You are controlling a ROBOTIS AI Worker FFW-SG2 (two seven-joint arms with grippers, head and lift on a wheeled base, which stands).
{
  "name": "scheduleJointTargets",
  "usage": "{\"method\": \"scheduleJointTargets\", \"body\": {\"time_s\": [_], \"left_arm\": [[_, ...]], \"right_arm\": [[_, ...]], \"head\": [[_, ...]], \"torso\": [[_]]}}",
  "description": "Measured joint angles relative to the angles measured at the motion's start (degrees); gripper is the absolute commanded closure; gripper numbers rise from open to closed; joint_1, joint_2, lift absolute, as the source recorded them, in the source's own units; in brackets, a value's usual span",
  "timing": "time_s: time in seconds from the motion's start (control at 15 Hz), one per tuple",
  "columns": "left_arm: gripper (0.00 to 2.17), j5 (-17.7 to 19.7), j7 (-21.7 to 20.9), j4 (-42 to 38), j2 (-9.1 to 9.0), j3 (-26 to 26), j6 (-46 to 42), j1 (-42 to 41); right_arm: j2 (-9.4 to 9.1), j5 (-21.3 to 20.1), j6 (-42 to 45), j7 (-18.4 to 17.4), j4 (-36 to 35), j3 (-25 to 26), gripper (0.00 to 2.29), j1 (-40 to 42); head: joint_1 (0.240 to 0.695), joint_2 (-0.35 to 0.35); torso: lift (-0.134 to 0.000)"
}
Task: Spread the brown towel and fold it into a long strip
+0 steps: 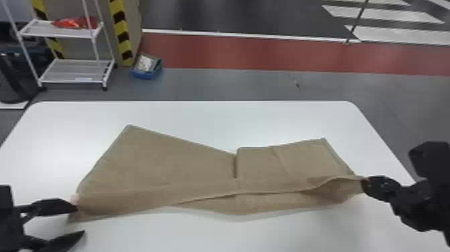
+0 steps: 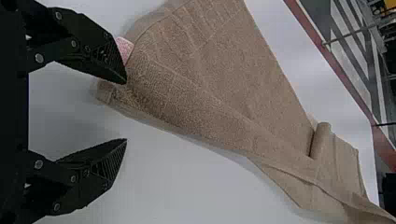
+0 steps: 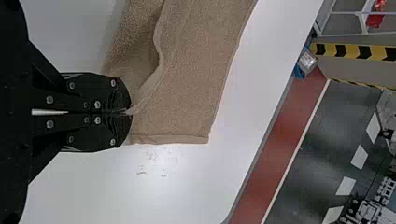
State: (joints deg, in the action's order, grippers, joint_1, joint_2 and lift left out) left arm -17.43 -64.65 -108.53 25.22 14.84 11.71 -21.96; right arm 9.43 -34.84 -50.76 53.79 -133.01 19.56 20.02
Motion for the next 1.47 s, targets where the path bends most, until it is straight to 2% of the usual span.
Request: {"method": "scheduleJointTargets", "body": {"time_s": [0.07, 0.2, 0.4, 0.47, 0.6, 0.73, 0.93, 1.0, 1.47], "left_arm": [[0.58, -0.5, 0.0, 0.6, 0.05, -0.4, -0.1, 0.5], [0.91, -1.2, 0.0, 1.5, 0.18, -0.7, -0.1, 1.2], [0.97, -1.7, -0.3, 2.3, 0.60, -0.6, 0.0, 2.0], [1.09, -1.8, -0.4, 2.5, 0.76, -0.5, 0.0, 2.1], [1.09, -1.8, -1.3, 2.7, 1.20, 0.0, 0.0, 2.2], [1.09, -1.7, -3.8, 2.5, 1.31, 1.3, -0.2, 2.2], [1.09, -1.1, -13.4, -0.3, 1.35, 6.4, -0.5, 2.0], [1.09, -1.0, -15.2, -1.6, 1.42, 8.1, -0.5, 1.6], [1.09, 0.2, -22.9, -10.1, 1.88, 16.3, 1.1, -1.1]], "right_arm": [[-0.08, 0.1, 0.0, 0.0, -0.1, 0.2, 1.32, 0.1], [-0.30, 0.2, 0.0, 0.0, -0.5, 0.7, 1.32, 0.3], [-0.64, 0.5, -0.1, 0.0, -1.1, 1.6, 1.32, 0.7], [-0.69, 0.6, -0.1, 0.0, -1.3, 1.8, 1.32, 0.8], [-0.78, 1.0, -0.2, 0.0, -1.9, 2.6, 1.32, 1.1], [-0.81, 1.5, -0.2, 0.0, -2.4, 3.4, 1.32, 1.3], [-0.82, 2.6, -0.3, 0.8, -3.8, 5.3, 1.32, 2.0], [-0.82, 2.8, -0.3, 1.4, -4.4, 5.9, 1.32, 2.4], [-1.05, 4.2, 0.0, 7.8, -8.5, 10.9, 1.32, 5.5]], "head": [[0.695, -0.119], [0.695, -0.118], [0.695, -0.114], [0.695, -0.112], [0.695, -0.110], [0.695, -0.110], [0.695, -0.107], [0.695, -0.099], [0.695, -0.078]], "torso": [[-0.125], [-0.125], [-0.125], [-0.125], [-0.125], [-0.125], [-0.125], [-0.125], [-0.125]]}}
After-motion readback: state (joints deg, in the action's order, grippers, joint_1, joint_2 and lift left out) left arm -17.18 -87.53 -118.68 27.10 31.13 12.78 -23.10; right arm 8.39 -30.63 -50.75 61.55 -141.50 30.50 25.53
